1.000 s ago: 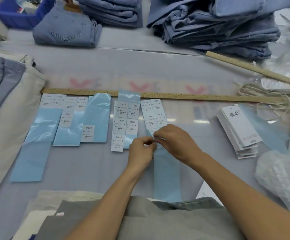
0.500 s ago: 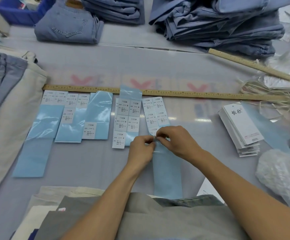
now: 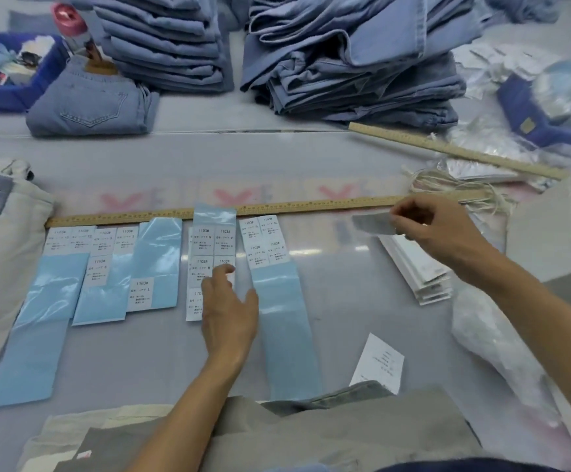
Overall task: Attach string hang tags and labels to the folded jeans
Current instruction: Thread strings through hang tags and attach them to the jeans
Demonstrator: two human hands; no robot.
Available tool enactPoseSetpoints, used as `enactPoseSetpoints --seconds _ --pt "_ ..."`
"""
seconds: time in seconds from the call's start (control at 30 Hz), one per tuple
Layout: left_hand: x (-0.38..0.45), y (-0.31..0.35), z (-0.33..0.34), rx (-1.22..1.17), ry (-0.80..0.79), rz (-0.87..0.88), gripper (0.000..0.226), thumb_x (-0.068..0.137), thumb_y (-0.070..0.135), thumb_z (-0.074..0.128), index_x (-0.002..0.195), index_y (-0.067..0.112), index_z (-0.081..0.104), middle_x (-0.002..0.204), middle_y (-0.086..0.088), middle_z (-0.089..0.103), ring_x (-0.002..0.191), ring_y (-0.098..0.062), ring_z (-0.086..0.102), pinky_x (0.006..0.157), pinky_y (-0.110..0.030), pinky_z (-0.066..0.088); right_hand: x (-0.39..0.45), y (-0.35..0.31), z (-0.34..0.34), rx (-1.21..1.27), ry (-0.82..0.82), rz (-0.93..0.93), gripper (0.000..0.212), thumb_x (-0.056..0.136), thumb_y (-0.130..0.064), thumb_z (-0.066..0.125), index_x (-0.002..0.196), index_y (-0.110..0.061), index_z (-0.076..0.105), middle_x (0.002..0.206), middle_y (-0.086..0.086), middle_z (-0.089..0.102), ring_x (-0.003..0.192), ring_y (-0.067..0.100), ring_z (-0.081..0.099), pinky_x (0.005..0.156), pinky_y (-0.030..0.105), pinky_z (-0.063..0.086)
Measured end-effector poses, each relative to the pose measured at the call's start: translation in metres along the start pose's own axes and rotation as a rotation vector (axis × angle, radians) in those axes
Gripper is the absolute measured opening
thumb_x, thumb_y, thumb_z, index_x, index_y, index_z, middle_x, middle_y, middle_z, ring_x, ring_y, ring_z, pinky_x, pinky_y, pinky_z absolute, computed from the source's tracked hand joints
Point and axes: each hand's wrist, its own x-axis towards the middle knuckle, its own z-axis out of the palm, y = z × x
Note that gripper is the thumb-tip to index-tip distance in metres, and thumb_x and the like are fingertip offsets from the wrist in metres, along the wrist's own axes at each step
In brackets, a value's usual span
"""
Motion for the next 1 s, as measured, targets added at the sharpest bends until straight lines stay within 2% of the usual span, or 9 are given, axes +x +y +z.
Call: enactPoseSetpoints --seconds 0.07,0.2,0.37,0.5,0.63,0.7,0.77,0.87,1.0 --pt "-0.005 0.028 0.005 0.060 0.084 0.296 0.034 0.094 0.020 0.066 0.124 0.026 0.052 0.117 0.001 0.052 0.098 -0.018 0.056 0.072 -0.037 0.051 -0.024 0.015 -0.032 0.116 0.093 0.060 0.019 0.089 -0.006 0.070 0.082 -0.024 0.072 0.075 -0.005 0.072 0.071 0.011 0.066 0.072 0.034 0.055" --pt "-0.013 0.108 0.068 0.219 -0.295 0.686 0.008 0.098 0.026 0.061 0.106 0.024 0.064 0.101 0.004 0.062 0.098 -0.019 0.058 0.074 -0.036 0.050 -0.074 0.050 -0.073 0.283 0.256 0.178 0.028 0.091 -0.006 0.071 0.078 -0.030 0.075 0.073 -0.004 0.073 0.070 0.011 0.069 0.071 0.031 0.056" --pt "-0.025 0.181 0.174 0.548 -0.497 1.000 0.037 0.097 0.040 0.063 0.124 0.015 0.062 0.131 -0.005 0.055 0.126 -0.026 0.048 0.091 -0.041 0.050 -0.115 0.078 -0.100 0.443 0.444 0.247 0.022 0.093 -0.005 0.067 0.082 -0.024 0.072 0.068 -0.003 0.071 0.066 0.009 0.067 0.062 0.020 0.054" --pt "-0.018 0.201 0.210 0.711 -0.575 1.056 0.044 0.091 0.049 0.068 0.115 0.012 0.061 0.123 -0.007 0.055 0.117 -0.028 0.051 0.077 -0.036 0.042 -0.128 0.091 -0.104 0.498 0.472 0.254 0.012 0.094 -0.005 0.067 0.090 -0.016 0.069 0.068 -0.003 0.070 0.067 0.010 0.066 0.063 0.021 0.053" --pt "-0.011 0.210 0.207 0.736 -0.638 1.038 0.039 0.092 0.049 0.067 0.110 0.015 0.065 0.116 -0.003 0.063 0.111 -0.025 0.057 0.086 -0.040 0.052 -0.131 0.094 -0.103 0.545 0.466 0.248 0.010 0.093 -0.005 0.067 0.090 -0.015 0.069 0.068 -0.003 0.069 0.067 0.010 0.065 0.063 0.019 0.054" --pt "-0.011 0.214 0.203 0.751 -0.577 1.088 0.039 0.099 0.049 0.055 0.097 0.012 0.067 0.101 -0.004 0.067 0.099 -0.028 0.062 0.078 -0.037 0.053 -0.132 0.095 -0.101 0.564 0.466 0.250 0.011 0.093 -0.006 0.067 0.090 -0.015 0.069 0.068 -0.003 0.069 0.067 0.010 0.065 0.064 0.020 0.055" --pt "-0.013 0.215 0.200 0.791 -0.446 1.180 0.037 0.102 0.037 0.049 0.080 0.010 0.062 0.086 -0.006 0.065 0.085 -0.030 0.062 0.063 -0.031 0.045 -0.133 0.095 -0.100 0.568 0.460 0.256 0.010 0.093 -0.006 0.068 0.091 -0.015 0.070 0.069 -0.003 0.070 0.068 0.011 0.066 0.066 0.021 0.056" --pt "-0.015 0.216 0.194 0.854 -0.331 1.266 0.021 0.099 0.016 0.049 0.086 0.011 0.065 0.090 -0.007 0.068 0.083 -0.031 0.062 0.059 -0.032 0.037 -0.134 0.096 -0.099 0.576 0.454 0.264 0.009 0.094 -0.007 0.068 0.090 -0.016 0.070 0.069 -0.003 0.070 0.069 0.011 0.066 0.067 0.022 0.057" --pt "-0.014 0.216 0.186 0.799 -0.334 1.152 0.020 0.099 0.019 0.052 0.095 0.013 0.070 0.096 -0.007 0.069 0.088 -0.031 0.062 0.062 -0.033 0.040 -0.134 0.096 -0.097 0.585 0.447 0.265 0.009 0.094 -0.007 0.068 0.090 -0.015 0.069 0.069 -0.004 0.070 0.069 0.010 0.066 0.067 0.022 0.057"
